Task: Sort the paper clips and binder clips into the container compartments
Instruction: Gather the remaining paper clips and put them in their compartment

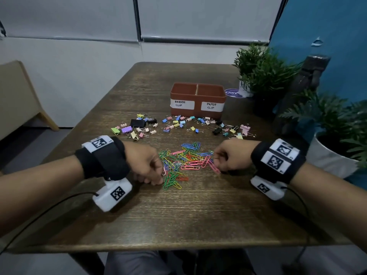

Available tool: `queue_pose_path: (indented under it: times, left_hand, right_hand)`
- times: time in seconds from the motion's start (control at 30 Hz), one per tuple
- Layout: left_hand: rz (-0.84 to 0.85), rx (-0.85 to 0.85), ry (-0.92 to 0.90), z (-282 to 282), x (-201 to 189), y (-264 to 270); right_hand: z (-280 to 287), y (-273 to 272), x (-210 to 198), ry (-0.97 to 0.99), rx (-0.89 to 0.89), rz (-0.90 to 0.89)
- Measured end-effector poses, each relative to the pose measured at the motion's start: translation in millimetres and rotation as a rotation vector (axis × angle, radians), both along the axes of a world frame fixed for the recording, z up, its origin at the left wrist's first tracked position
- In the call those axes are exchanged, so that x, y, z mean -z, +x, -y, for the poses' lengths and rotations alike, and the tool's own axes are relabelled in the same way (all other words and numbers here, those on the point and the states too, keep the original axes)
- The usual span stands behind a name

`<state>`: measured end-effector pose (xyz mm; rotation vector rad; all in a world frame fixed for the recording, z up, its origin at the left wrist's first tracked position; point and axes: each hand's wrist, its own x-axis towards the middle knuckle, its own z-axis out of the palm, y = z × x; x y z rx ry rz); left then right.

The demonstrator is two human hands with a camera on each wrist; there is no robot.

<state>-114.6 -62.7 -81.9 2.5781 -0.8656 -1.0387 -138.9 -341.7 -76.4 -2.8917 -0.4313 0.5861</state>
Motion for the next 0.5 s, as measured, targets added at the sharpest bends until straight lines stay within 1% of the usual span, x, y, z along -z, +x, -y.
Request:
queue_pose_path:
  times: [0.13, 0.2, 0.23, 0.3, 0.37, 0.43, 0.5]
  left_hand:
    - [0.134, 0.135, -0.167, 18, -5, -5]
    - [0.165, 0.143, -0.241, 16, -8, -11]
    - [0.151, 0.145, -0.26, 15, -8, -15]
    - [0.085, 0.174, -0.261, 12, -5, -21]
    - [0.021, 0.193, -0.233, 18, 3, -22]
    - [0.048, 0.154, -0.244, 28, 11, -16]
    - [0.131, 0.115, -0.246, 32, 9, -9]
  right_hand:
    - [-28, 2, 1, 0.081, -0.099, 0.044]
    - [-26, -2, -3, 0.117, -0.105, 0.051]
    - [-22, -4, -5, 0.121, -0.096, 0.031]
    - [-21, -10, -10, 0.099, -0.081, -0.049]
    - [-31, -14, -11, 0.086, -0.089, -0.087]
    - [-43, -10, -8, 0.102, -0.124, -0.051]
    - [-48, -5, -6, 0.131, -0.142, 0.006]
